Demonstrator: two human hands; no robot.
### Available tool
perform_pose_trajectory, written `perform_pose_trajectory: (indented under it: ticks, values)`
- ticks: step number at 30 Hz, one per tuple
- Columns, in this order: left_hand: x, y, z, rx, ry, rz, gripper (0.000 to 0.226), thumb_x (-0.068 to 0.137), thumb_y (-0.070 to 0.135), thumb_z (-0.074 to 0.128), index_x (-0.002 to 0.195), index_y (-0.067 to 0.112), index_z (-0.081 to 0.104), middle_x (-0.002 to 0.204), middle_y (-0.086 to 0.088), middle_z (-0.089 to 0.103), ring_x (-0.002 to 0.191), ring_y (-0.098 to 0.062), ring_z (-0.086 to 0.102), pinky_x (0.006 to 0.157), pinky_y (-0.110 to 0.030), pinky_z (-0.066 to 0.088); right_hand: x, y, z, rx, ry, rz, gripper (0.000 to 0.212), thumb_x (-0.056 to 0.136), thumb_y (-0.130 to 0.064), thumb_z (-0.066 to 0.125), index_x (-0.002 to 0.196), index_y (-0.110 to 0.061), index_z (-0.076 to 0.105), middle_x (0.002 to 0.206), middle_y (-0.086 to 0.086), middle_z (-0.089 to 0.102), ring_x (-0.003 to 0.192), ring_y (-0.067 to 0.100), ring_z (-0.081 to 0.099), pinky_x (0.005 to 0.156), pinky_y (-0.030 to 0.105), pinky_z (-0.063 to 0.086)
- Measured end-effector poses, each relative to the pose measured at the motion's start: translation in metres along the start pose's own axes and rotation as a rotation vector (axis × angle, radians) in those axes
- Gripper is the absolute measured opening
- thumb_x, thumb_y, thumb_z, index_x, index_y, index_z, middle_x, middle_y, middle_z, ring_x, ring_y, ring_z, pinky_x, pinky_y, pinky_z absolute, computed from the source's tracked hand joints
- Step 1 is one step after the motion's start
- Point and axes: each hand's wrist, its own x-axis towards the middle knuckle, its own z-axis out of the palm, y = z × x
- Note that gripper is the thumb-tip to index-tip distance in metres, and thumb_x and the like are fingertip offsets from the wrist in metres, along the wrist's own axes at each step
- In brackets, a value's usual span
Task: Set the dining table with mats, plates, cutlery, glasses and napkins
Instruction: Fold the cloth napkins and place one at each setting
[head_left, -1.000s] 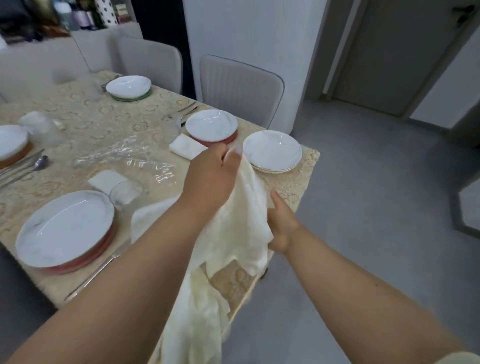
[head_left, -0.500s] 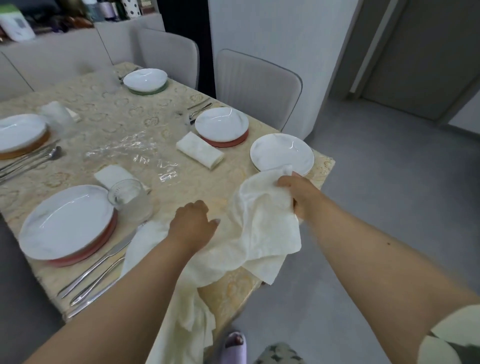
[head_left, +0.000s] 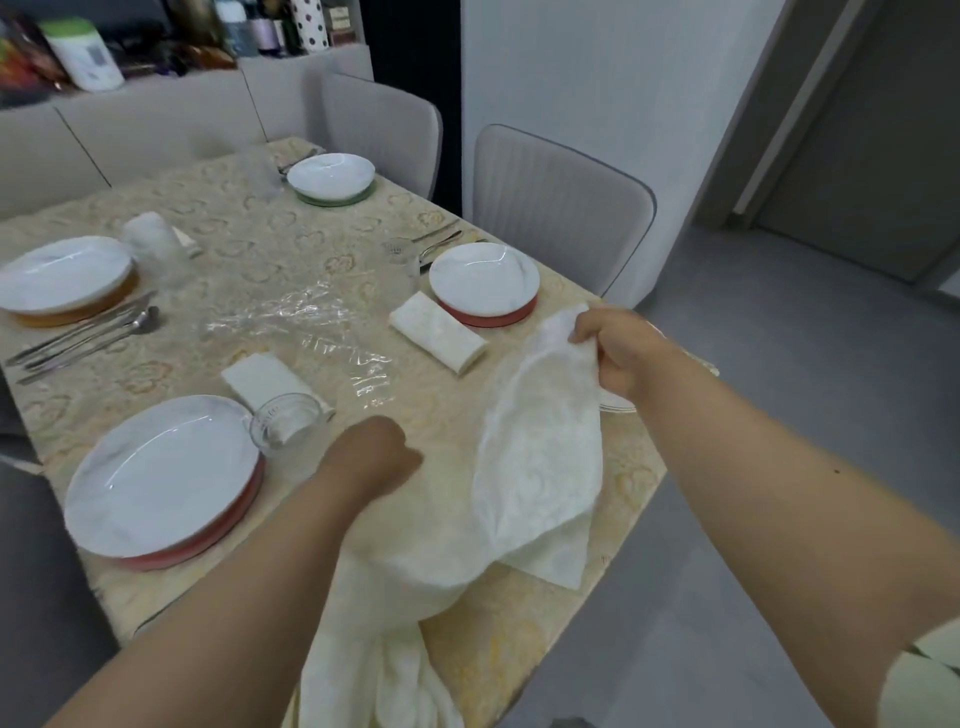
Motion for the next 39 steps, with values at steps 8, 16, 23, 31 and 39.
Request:
perform_pose_trajectory:
  ticks: [8, 16, 23, 31, 39]
  values:
    - [-0.006, 0.022, -0.106, -1.047, 0.274, -0.043, 0.022, 0.078, 0.009, 0.059, 0.059, 0.016, 0.047, 0.050, -0.002, 0.045, 0.041, -0.017, 0.040, 0.043, -0.019, 0.030, 0.016, -0.061, 0.022, 0.142, -0.121, -0.066, 0.017, 0.091, -0.013, 0.045, 0.087, -0.004, 0.058, 0.076, 0.010, 0.064, 0.075, 0.025, 0.065, 0.069, 0.033, 0.054]
    - [-0.042, 0.018, -0.087, -0.902, 0.205, -0.126, 0.018, 0.050, 0.010, 0.060, 0.052, 0.019, 0.044, 0.058, -0.007, 0.041, 0.054, -0.017, 0.039, 0.053, -0.028, 0.029, 0.066, -0.049, -0.008, -0.206, -0.249, -0.002, 0.044, 0.075, -0.010, 0.065, 0.118, 0.001, 0.062, 0.112, 0.015, 0.068, 0.105, 0.030, 0.065, 0.098, 0.042, 0.048]
    - [-0.063, 0.028, -0.005, -0.263, -0.359, -0.310, 0.037, 0.071, 0.018, 0.073, 0.060, 0.022, 0.038, 0.062, 0.006, 0.040, 0.062, -0.015, 0.037, 0.053, -0.026, 0.027, 0.092, -0.010, -0.048, -0.785, -0.383, 0.222, 0.011, 0.078, 0.005, 0.049, 0.082, -0.003, 0.056, 0.075, 0.013, 0.054, 0.063, 0.025, 0.052, 0.060, 0.028, 0.046]
    - [-0.036, 0.031, 0.068, -0.666, 0.084, -0.766, 0.062, 0.085, 0.057, 0.060, 0.117, 0.004, 0.055, 0.115, -0.012, 0.063, 0.099, -0.030, 0.065, 0.088, -0.042, 0.054, 0.106, 0.033, -0.041, -1.378, -0.291, -0.039, 0.040, 0.094, -0.044, 0.053, 0.109, -0.008, 0.060, 0.100, 0.012, 0.065, 0.094, 0.028, 0.062, 0.081, 0.033, 0.043]
    - [-0.021, 0.025, 0.071, -1.053, 0.261, -0.794, 0.011, 0.077, 0.006, 0.073, 0.085, 0.003, 0.066, 0.072, -0.012, 0.057, 0.047, -0.019, 0.048, 0.048, -0.023, 0.038, 0.103, 0.041, -0.027, -0.716, -0.217, -0.130, 0.010, 0.086, -0.006, 0.049, 0.091, -0.013, 0.054, 0.075, -0.001, 0.053, 0.062, 0.013, 0.047, 0.052, 0.024, 0.037]
